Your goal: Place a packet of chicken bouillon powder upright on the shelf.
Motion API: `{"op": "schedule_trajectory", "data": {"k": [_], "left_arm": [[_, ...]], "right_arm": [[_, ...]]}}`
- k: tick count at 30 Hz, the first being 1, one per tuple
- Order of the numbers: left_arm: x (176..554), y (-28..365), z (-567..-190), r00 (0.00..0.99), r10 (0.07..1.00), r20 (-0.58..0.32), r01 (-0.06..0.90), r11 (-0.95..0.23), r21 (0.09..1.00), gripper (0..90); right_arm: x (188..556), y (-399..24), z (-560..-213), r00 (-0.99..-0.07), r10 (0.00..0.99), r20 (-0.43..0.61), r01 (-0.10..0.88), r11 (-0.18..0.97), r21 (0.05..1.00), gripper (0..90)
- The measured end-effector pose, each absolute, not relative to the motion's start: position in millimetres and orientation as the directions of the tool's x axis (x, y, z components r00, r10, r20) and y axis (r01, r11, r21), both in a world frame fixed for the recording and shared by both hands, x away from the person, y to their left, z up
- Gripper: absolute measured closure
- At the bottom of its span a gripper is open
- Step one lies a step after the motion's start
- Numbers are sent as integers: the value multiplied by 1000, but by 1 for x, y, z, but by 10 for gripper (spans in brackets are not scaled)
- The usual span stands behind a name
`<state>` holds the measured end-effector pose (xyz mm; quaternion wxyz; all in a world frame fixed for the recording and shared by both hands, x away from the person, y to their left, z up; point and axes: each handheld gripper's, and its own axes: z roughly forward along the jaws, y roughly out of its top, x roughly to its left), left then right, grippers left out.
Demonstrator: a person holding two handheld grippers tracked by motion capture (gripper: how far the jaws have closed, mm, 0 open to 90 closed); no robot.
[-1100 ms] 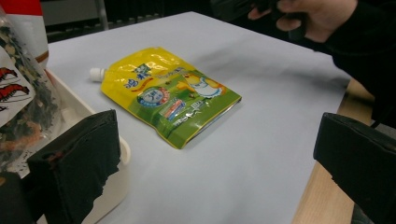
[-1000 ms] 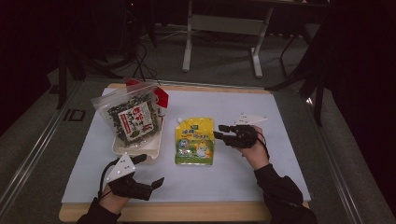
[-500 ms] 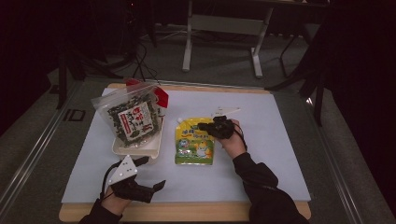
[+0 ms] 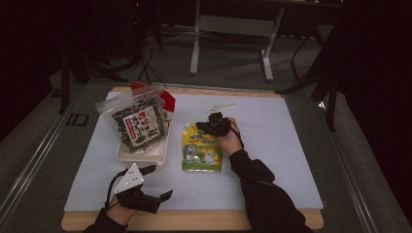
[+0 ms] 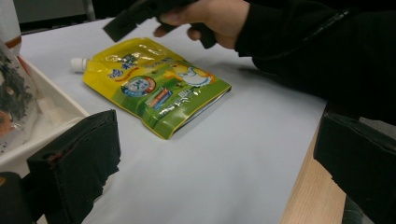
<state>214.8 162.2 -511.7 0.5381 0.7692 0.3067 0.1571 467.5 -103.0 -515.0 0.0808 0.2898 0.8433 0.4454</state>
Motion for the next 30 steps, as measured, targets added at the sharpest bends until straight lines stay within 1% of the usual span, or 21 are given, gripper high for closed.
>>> {"op": "schedule_trajectory", "data": {"k": [8, 16, 23, 25, 30], "left_arm": [[213, 161, -512, 766, 638, -79, 298, -244, 923, 17], [212, 163, -513, 767, 637, -80, 300, -245, 922, 18], [211, 161, -513, 770, 634, -75, 295, -249, 923, 18], [211, 161, -513, 772, 631, -70, 291, -255, 922, 17], [211, 161, -513, 773, 631, -71, 292, -255, 922, 17]], "right_arm": [[491, -79, -524, -795, 599, 101, 450, 468, 761, 900], [511, -69, -531, -761, 637, 126, 504, 457, 733, 900], [517, -63, -540, -745, 653, 139, 537, 462, 706, 900], [518, -59, -544, -735, 669, 110, 547, 490, 678, 900], [516, -58, -543, -737, 668, 103, 547, 499, 672, 900]]}}
